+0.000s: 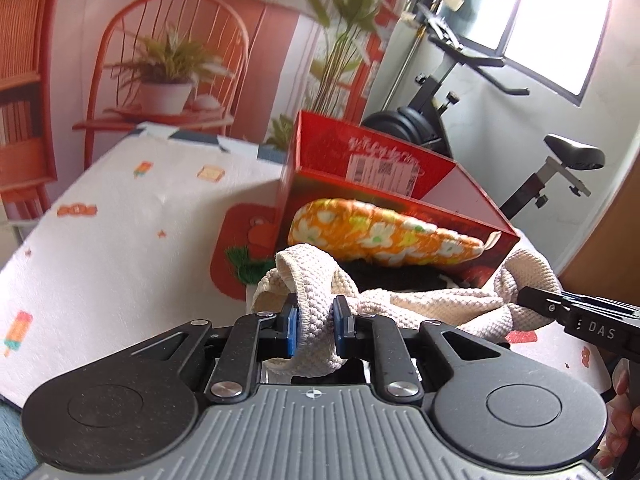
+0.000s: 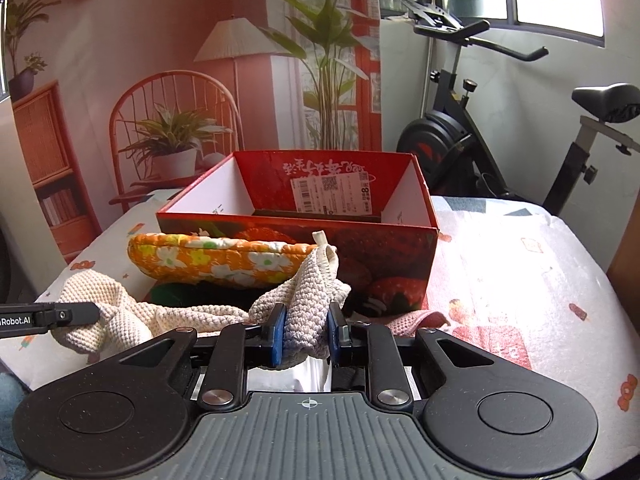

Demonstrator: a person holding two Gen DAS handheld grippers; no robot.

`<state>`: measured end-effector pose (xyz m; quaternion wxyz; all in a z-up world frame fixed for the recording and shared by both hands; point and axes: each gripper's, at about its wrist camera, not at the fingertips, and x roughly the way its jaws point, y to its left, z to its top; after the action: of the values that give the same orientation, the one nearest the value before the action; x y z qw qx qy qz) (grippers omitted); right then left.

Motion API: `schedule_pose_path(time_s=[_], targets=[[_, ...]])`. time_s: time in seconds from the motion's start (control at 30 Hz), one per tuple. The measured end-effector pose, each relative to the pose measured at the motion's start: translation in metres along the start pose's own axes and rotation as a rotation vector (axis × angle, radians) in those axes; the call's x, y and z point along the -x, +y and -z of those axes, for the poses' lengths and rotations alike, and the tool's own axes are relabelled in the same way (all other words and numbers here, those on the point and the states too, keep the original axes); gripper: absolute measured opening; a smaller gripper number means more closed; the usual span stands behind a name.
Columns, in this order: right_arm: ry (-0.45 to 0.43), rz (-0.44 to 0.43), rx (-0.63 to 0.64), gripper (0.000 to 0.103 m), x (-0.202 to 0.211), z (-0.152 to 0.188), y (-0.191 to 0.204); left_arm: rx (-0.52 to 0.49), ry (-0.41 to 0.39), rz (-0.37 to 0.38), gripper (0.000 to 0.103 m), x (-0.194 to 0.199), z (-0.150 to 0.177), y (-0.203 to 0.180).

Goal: Organize soft objects
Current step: 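Close the left gripper on the cream towel and lift it, then carry the cream towel over the red box and open the left gripper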

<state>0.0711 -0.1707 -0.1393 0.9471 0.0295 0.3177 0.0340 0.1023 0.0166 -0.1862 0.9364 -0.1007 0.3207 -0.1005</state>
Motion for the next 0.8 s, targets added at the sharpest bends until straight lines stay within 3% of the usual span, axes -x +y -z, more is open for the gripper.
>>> schedule_pose_path(time_s=[0.27, 0.8], targets=[[-0.017, -0.007, 0.043, 0.019, 0.01, -0.011, 0.011, 0.001, -0.048, 0.012, 0.018, 0.01, -0.008, -0.001], [-0.107, -0.048, 0.096, 0.019, 0.026, -0.083, 0.008, -0.098, -0.169, 0.019, 0.015, 0.02, -0.068, -0.026]])
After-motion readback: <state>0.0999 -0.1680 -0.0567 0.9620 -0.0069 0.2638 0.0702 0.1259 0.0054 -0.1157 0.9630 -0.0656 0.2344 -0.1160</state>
